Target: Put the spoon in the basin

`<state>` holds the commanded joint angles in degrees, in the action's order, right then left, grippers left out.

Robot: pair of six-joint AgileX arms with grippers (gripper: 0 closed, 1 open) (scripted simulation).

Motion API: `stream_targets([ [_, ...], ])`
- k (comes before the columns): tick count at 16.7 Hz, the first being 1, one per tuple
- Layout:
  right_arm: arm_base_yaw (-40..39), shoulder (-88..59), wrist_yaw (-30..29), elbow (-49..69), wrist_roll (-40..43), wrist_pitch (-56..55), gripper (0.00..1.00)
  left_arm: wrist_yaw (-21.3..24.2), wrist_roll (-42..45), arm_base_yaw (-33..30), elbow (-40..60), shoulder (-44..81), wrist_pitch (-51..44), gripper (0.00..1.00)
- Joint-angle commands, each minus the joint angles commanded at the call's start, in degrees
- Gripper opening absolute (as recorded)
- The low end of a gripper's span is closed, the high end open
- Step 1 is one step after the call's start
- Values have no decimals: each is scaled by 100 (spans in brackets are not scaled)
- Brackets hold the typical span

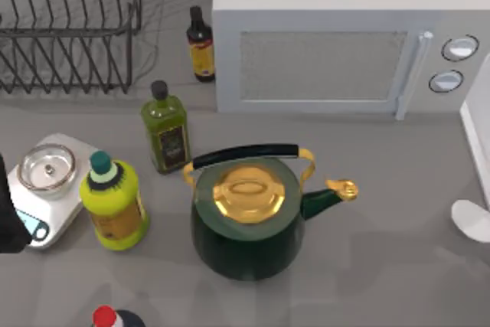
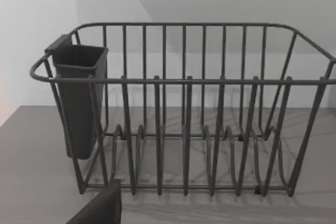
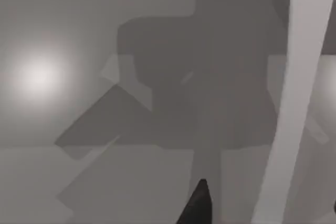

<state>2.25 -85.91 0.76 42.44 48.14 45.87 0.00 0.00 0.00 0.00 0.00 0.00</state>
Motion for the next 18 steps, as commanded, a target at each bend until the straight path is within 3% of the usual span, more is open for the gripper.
stream_targets([
  [6,3,652,2,1020,27,1751,0,0,0,0,0,0,0,100],
  [14,7,706,3,1213,10,1960,0,0,0,0,0,0,0,100],
  [18,84,-60,2,2061,98,2311,0,0,0,0,0,0,0,100],
])
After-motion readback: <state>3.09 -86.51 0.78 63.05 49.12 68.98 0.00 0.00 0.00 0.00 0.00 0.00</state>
